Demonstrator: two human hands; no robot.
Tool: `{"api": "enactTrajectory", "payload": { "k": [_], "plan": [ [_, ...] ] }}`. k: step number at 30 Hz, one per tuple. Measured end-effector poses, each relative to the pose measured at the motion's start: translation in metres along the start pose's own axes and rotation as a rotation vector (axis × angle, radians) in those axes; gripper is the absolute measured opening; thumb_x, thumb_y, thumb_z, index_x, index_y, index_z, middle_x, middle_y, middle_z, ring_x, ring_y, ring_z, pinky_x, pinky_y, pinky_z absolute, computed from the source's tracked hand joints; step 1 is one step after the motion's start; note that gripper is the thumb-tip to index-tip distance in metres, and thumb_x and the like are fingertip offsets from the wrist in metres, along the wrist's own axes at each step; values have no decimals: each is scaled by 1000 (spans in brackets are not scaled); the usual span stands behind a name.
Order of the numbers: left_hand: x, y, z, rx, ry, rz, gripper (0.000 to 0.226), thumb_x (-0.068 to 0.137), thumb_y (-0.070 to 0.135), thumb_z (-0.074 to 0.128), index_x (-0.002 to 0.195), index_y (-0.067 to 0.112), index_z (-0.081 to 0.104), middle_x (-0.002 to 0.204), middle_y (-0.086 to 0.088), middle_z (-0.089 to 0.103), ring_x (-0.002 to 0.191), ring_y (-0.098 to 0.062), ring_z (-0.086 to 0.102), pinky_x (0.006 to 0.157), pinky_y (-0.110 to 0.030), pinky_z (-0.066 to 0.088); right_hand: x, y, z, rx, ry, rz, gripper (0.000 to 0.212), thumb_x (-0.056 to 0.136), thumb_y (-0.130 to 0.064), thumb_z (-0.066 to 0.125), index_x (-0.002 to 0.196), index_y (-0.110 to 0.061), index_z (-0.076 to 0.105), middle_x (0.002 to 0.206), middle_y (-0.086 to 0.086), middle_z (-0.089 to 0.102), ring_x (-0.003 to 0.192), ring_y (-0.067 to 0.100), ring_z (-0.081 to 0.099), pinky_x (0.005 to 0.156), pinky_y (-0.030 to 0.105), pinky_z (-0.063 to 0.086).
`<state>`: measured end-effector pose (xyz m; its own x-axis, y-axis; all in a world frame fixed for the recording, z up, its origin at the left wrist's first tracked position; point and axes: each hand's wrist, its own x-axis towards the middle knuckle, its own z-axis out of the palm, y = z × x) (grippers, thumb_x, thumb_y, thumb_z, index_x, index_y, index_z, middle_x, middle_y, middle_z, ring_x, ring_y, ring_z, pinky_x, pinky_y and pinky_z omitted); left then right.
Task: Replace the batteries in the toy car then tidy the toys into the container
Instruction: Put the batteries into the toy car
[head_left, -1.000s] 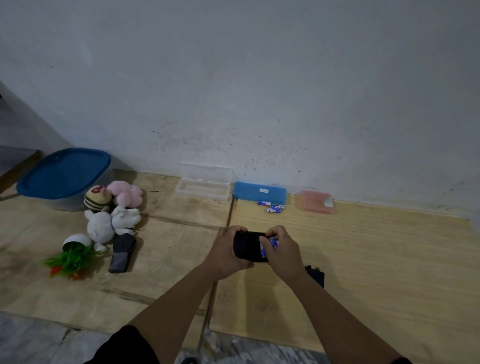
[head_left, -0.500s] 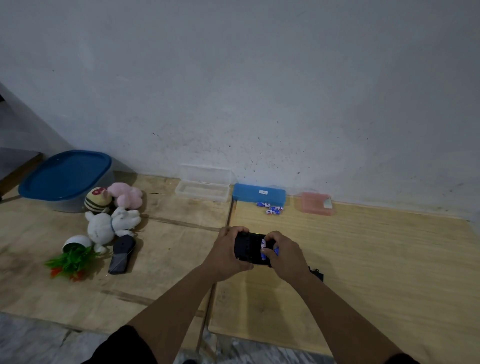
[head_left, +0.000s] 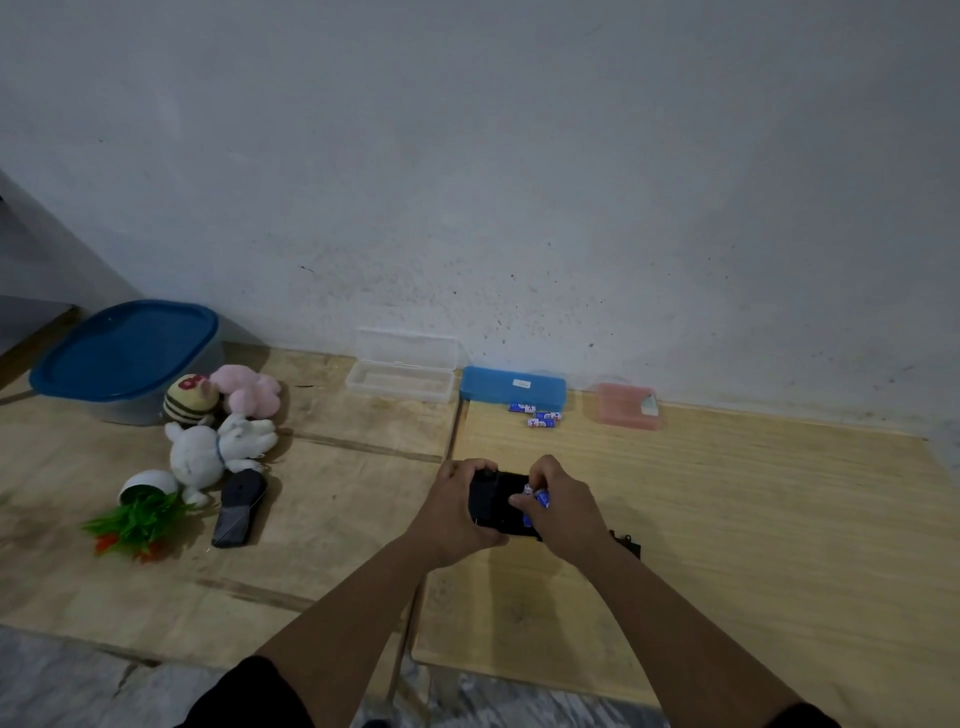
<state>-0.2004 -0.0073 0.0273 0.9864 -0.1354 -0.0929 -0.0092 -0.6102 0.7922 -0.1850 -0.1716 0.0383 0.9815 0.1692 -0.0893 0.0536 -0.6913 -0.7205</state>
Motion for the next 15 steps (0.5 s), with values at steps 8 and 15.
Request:
{"api": "enactTrajectory", "payload": {
  "k": [8, 15],
  "plan": [
    [-3, 0, -10, -47, 46, 52, 91, 61, 25, 86, 137, 30, 37, 118, 8, 45, 107, -7, 47, 87, -11, 39, -7, -2, -6, 144, 21, -42, 50, 91, -29, 56, 138, -29, 37, 100, 10, 62, 89, 22, 63, 71, 33, 57],
    [-4, -7, -21, -50, 61, 55, 96, 63, 33, 85, 142, 31, 32, 128, 3, 47, 114, -8, 46, 93, -17, 38, -6, -2, -6, 29, -183, -73, 80, 73, -43, 74, 141, -41, 30, 137, -1, 52, 121, 21, 50, 97, 36, 47]
  ]
}}
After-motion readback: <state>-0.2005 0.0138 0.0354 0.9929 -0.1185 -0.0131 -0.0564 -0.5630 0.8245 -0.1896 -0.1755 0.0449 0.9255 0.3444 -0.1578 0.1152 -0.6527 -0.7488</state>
